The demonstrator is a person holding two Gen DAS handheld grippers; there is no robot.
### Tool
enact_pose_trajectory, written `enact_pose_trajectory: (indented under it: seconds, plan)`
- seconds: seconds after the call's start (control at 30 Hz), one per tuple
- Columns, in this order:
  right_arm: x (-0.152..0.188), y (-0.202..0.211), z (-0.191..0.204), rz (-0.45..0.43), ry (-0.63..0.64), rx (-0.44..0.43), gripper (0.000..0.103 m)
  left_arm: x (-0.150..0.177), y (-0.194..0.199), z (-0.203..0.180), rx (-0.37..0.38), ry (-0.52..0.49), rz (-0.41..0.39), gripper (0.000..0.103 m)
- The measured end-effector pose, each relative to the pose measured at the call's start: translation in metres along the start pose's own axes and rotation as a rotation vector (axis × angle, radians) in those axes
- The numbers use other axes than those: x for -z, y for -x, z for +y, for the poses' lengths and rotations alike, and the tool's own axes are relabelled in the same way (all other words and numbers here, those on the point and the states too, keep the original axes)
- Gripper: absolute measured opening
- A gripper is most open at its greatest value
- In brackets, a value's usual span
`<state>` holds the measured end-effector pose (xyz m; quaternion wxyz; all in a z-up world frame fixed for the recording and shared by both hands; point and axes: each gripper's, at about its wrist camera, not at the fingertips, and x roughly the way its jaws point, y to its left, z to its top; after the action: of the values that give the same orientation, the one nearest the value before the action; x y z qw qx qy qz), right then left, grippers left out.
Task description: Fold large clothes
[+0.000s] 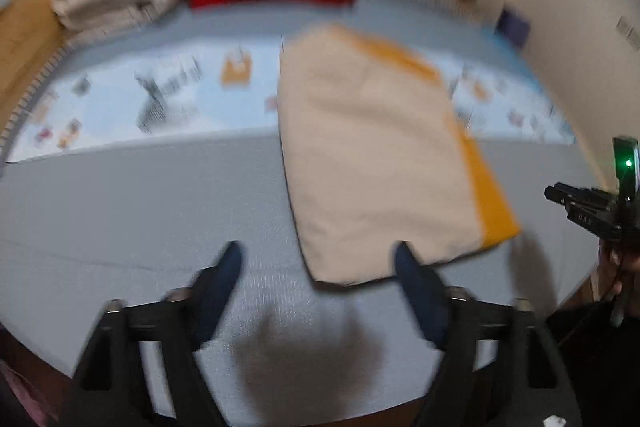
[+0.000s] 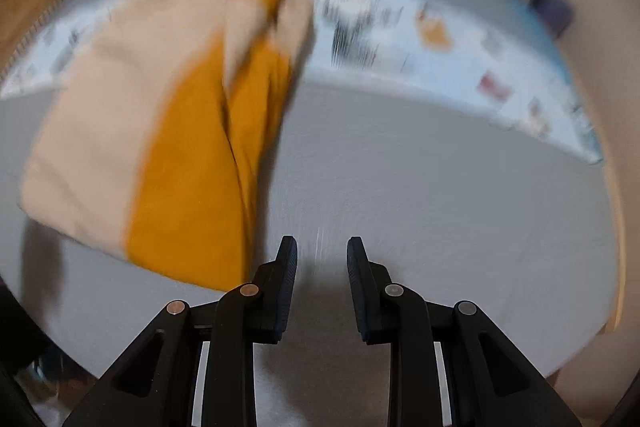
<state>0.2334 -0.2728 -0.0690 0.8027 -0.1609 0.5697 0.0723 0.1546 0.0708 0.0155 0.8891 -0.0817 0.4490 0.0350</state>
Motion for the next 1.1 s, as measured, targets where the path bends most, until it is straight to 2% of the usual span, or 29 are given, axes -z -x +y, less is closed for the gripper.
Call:
enact_pose_trajectory:
  seconds: [0.03,0.07,0.1,0.13,0.17,0.2,0.23,0.3,0.4,0.5,0.6,0.7,0.8,1.1]
  plan:
    - [0.004,0.019,-0.002,-0.067,-0.021,0.001,0.028,0.009,0.020,-0.007,-0.020,-0.008,-0.067,0.090]
    - [0.010,0.043,-0.003,-0.144,-0.051,0.002,0.034,0.015,0.031,-0.012,-0.034,-0.014,-0.104,0.092]
    - [0.015,0.061,-0.003,-0.199,-0.075,0.008,0.046,0.025,0.045,-0.020,-0.046,-0.016,-0.147,0.095]
    - [0.026,0.084,-0.003,-0.263,-0.104,0.010,0.054,0.035,0.057,-0.026,-0.043,-0.011,-0.178,0.095]
    - [0.038,0.104,-0.002,-0.320,-0.131,0.009,0.068,0.041,0.063,-0.029,-0.032,-0.001,-0.190,0.095]
    - [0.049,0.120,-0.001,-0.371,-0.154,0.007,0.075,0.050,0.070,-0.033,-0.015,0.014,-0.197,0.095]
    - [0.068,0.139,0.002,-0.432,-0.174,0.011,0.076,0.060,0.076,-0.037,0.003,0.031,-0.204,0.095]
    - [0.099,0.165,0.017,-0.475,-0.169,0.018,0.080,0.078,0.085,-0.043,0.005,0.065,-0.212,0.095]
    - [0.124,0.187,0.040,-0.491,-0.149,-0.005,0.088,0.103,0.089,-0.056,0.021,0.082,-0.195,0.095]
    - [0.146,0.204,0.068,-0.511,-0.098,0.019,0.089,0.114,0.086,-0.071,0.015,0.051,-0.155,0.095]
    - [0.158,0.202,0.085,-0.493,-0.072,0.015,0.090,0.111,0.084,-0.079,-0.014,0.019,-0.177,0.095]
    - [0.161,0.194,0.096,-0.460,-0.050,0.005,0.090,0.108,0.081,-0.078,-0.016,0.034,-0.177,0.095]
    - [0.157,0.188,0.100,-0.455,-0.046,-0.005,0.090,0.108,0.074,-0.079,-0.053,0.033,-0.153,0.095]
    - [0.145,0.171,0.113,-0.422,-0.050,-0.034,0.090,0.108,0.063,-0.078,-0.055,0.041,-0.134,0.095]
